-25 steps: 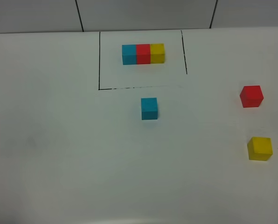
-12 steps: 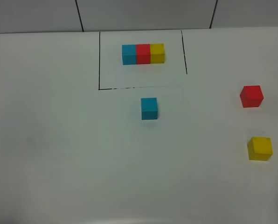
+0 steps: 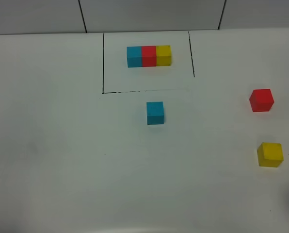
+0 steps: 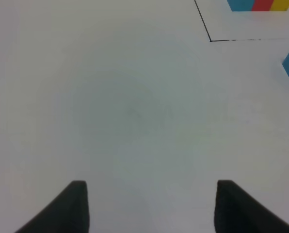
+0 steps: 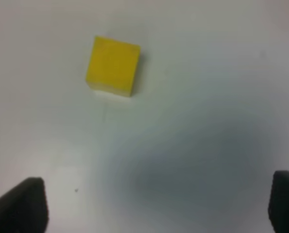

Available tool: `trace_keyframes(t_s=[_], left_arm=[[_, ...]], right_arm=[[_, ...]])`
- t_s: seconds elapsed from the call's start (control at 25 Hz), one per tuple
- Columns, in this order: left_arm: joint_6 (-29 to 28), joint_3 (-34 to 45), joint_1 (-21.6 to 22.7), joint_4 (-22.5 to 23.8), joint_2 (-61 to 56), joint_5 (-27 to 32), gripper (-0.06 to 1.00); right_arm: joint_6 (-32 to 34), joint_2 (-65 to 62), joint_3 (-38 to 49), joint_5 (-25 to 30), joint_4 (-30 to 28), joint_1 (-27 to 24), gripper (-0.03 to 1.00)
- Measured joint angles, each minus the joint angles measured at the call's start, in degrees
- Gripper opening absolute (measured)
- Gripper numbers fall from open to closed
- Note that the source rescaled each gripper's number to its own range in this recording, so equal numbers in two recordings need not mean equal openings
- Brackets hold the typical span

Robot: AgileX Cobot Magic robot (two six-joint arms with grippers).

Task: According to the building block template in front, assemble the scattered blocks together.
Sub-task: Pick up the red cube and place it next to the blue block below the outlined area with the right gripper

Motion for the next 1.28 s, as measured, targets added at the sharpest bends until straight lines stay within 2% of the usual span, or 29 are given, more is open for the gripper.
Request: trace_keyframes(t_s=[0.08, 0.2, 0.84, 1.08, 1.28], left_arm=[[0.00, 0.00, 0.00, 0.00, 0.00, 0.00, 0.26], [0.00, 0.00, 0.00, 0.00, 0.00, 0.00, 0.26], [0.00, 0.00, 0.00, 0.00, 0.00, 0.00, 0.26], [0.00, 0.00, 0.00, 0.00, 0.00, 0.00, 0.26], [0.00, 0.00, 0.00, 0.00, 0.00, 0.00, 0.26]], right_arm=[[-1.32, 3.16, -1.23, -0.38, 0.47, 0.00, 0.94], [-2.31, 8.22, -4.74, -0.86, 0.89, 0.00, 0.99], [-3.72, 49.14, -32.47, -3.74, 4.11, 1.06, 1.00], [2.59, 60.05, -40.56, -4.73, 1.92, 4.01, 1.00], [5.80, 65.01, -44.62, -5.30, -0.09, 4.36, 1.00]])
